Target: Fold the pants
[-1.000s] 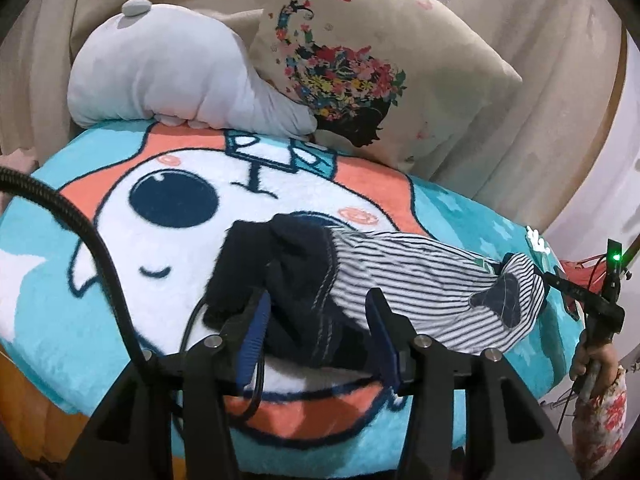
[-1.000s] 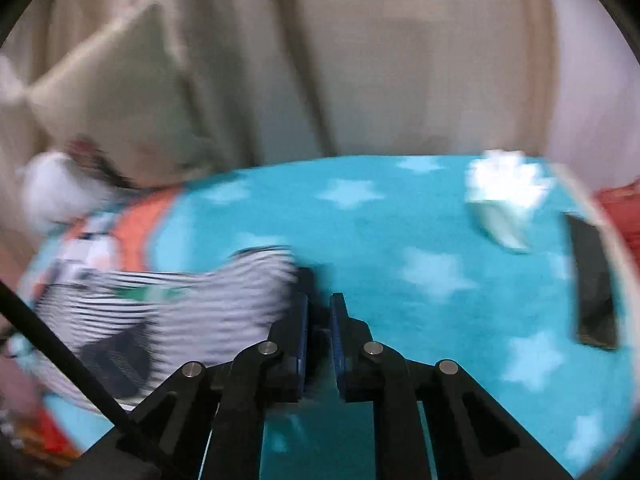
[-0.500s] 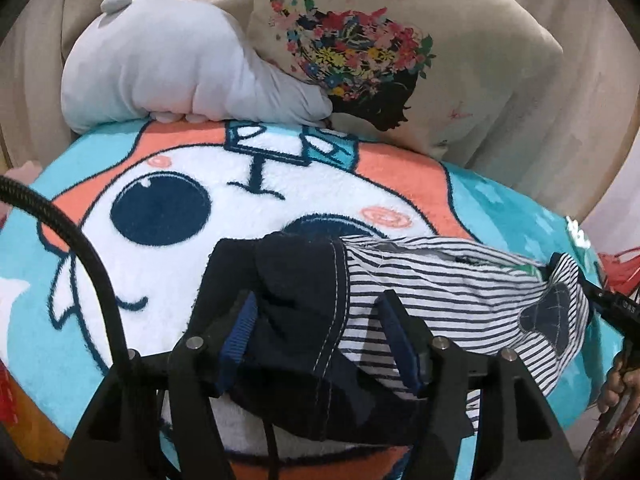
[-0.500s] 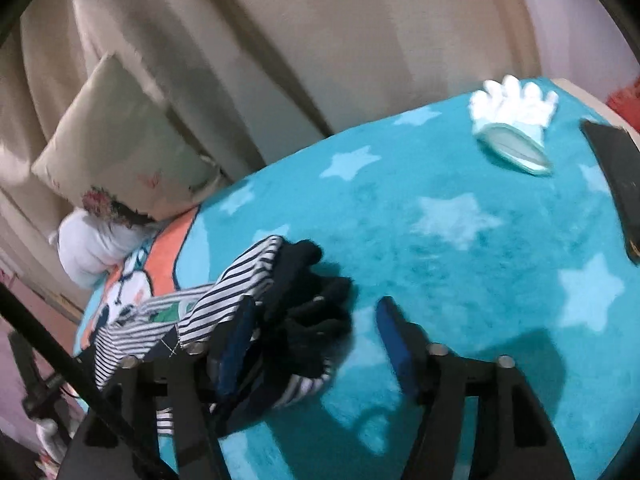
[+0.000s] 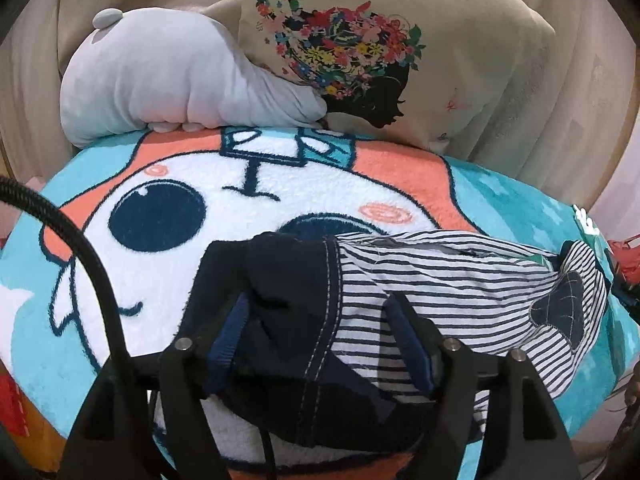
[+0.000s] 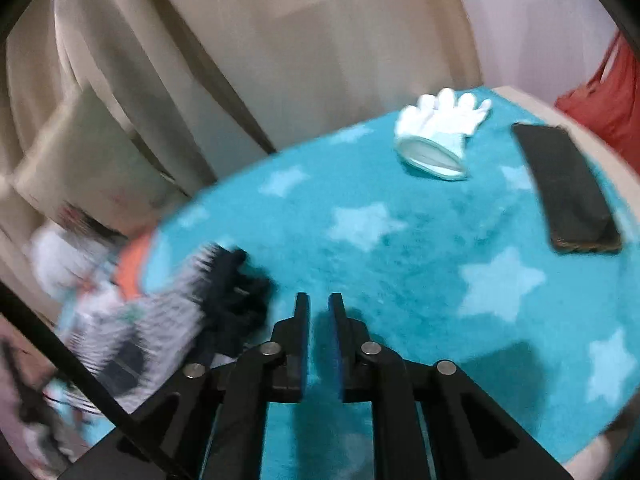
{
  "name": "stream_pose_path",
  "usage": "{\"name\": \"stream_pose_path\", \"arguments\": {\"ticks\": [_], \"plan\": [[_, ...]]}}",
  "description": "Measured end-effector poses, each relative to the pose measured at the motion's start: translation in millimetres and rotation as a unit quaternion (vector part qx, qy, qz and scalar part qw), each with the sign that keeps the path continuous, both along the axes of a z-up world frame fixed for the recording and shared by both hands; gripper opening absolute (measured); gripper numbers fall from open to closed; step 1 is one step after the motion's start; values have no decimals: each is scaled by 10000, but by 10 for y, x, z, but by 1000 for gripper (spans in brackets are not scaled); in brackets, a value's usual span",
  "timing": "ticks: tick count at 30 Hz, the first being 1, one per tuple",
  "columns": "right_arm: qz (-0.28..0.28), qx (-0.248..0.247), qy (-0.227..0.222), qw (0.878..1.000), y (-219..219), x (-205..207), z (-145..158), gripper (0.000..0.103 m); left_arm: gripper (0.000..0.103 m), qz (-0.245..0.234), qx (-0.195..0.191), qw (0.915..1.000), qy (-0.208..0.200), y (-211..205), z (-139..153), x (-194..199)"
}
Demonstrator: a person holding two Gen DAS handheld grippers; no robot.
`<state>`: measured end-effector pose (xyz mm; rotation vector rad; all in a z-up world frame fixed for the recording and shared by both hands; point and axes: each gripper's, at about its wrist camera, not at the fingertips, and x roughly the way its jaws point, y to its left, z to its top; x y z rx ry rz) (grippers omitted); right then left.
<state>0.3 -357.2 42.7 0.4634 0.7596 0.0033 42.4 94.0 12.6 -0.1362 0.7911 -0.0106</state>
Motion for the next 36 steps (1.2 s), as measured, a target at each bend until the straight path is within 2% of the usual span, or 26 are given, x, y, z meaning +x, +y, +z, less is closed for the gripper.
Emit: {"name": "stream_pose_path", "arguments": {"ticks": [1, 2, 3, 5, 6, 7, 8, 10, 14, 15, 18, 19, 20, 22, 23, 24, 28, 30, 31, 32, 33, 34, 36], "plan": [[57, 199, -63, 9998, -7, 18, 20, 44, 73, 16, 4, 10000, 6, -12, 3, 6], [140, 366, -158, 9991, 20, 60, 48, 65, 73, 30, -3, 10000, 16, -17, 10, 10], [219, 420, -228, 9986, 67, 112, 69, 69, 73, 23, -40, 10000, 29, -3, 11, 13], [419, 225, -230, 9986, 238, 314, 82, 69, 73, 49, -204, 9998, 54, 6, 44, -4], [502, 103, -175, 9985, 313, 402, 61, 66, 73, 70, -356, 9993, 55, 32, 74, -24], [638, 21, -57, 9979, 395, 497, 21, 55, 73, 92, -481, 9988, 40, 49, 110, -51], [895, 68, 167, 9958, 490, 605, -53, 15, 73, 116, -581, 9982, 9, 67, 152, -89], [1012, 145, 299, 9943, 557, 650, -89, 15, 73, 121, -696, 9974, -126, 89, 257, -194], [927, 117, -86, 9956, 463, 399, 94, 15, 73, 60, -850, 9959, -315, 86, 391, -338], [864, 92, -90, 9962, 420, 342, 109, 9, 73, 27, -906, 9953, -333, 75, 405, -362], [258, -687, 90, 9973, 301, 218, 121, 9, 73, -68, -959, 9948, -329, 19, 413, -389], [132, -688, 99, 9975, 230, 191, 124, 9, 73, -84, -953, 9949, -326, 9, 416, -404], [80, -424, 46, 9991, 140, 151, 111, 12, 73, -97, -947, 9949, -324, -6, 417, -421], [102, 308, -62, 9995, 5, 75, 61, 40, 73, -129, -979, 9946, -320, -22, 427, -437], [100, 446, -86, 9989, -15, 60, 43, 72, 73, -152, -1015, 9942, -326, -28, 437, -446], [148, 606, -164, 9979, -9, 42, 17, 82, 73, -165, -1029, 9940, -333, -31, 445, -457], [437, 897, -82, 9950, 172, 134, -109, 82, 73, -186, -1058, 9936, -344, -41, 474, -509], [510, 777, -127, 9956, 337, 178, -116, 82, 73, -172, -1106, 9931, -345, -27, 479, -531], [581, 718, -104, 9957, 412, 226, -126, 80, 73, -161, -1134, 9928, -350, -14, 479, -538], [658, 678, -56, 9955, 492, 290, -145, 67, 73, -147, -1172, 9924, -354, 2, 476, -550], [720, 579, 58, 9957, 581, 360, -175, 41, 73, -137, -1219, 9918, -362, 23, 472, -565], [743, 457, 172, 9960, 637, 400, -198, 35, 73, -132, -1249, 9914, -369, 41, 466, -574], [731, 388, 149, 9965, 671, 424, -189, 30, 73, -128, -1302, 9907, -383, 81, 451, -590]]}}
